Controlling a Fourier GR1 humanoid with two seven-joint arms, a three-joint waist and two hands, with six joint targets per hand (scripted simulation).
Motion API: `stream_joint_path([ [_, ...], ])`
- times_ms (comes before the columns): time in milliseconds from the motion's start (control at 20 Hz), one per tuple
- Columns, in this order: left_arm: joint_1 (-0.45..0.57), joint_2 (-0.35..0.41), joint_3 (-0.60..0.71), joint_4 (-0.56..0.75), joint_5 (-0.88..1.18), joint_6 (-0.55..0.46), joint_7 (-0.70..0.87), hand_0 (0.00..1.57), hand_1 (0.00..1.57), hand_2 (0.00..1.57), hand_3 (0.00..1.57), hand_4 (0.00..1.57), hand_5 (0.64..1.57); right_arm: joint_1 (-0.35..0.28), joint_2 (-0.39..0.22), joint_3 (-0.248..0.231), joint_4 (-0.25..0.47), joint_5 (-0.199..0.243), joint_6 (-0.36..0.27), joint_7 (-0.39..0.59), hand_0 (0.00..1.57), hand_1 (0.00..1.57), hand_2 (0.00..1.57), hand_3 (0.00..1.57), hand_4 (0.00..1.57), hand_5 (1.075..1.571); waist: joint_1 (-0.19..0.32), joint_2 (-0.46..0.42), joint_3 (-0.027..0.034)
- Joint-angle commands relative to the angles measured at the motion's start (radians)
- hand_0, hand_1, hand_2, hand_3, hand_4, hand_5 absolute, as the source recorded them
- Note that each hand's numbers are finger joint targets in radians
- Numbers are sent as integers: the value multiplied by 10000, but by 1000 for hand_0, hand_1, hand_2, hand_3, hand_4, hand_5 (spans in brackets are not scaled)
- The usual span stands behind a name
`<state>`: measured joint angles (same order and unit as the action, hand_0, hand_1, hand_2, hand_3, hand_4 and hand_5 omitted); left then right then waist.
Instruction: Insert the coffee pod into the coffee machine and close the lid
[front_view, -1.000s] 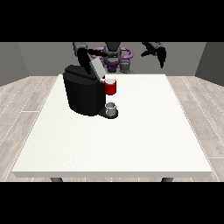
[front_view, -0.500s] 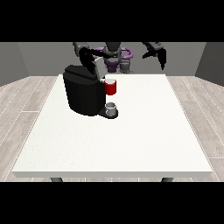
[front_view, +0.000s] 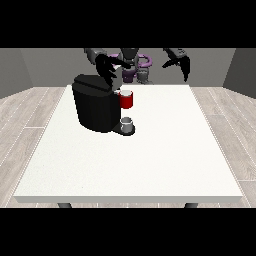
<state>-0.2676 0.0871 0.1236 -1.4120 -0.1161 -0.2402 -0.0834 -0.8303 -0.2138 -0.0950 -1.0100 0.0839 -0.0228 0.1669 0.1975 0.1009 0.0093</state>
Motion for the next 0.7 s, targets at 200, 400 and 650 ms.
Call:
stream_joint_path([
  [200, -494, -221, -334, 36, 26, -140, -111, 0, 0, 0, 0, 386, 1571, -1304, 412, 699, -397, 630, -108, -13, 0, 0, 0, 0, 203, 1571, 1111, 343, -95],
  [400, -593, -155, -364, 133, 111, -348, -295, 0, 0, 0, 0, 438, 1571, -1660, 34, 554, -631, 900, -268, 238, 0, 0, 0, 0, 274, 1571, 1563, 696, -94],
  [650, -1045, -256, -620, 38, -26, -334, -257, 0, 0, 0, 0, 424, 1571, -1899, 15, 397, -875, 911, -328, 763, 0, 0, 0, 0, 102, 1571, 2077, 1003, -88],
])
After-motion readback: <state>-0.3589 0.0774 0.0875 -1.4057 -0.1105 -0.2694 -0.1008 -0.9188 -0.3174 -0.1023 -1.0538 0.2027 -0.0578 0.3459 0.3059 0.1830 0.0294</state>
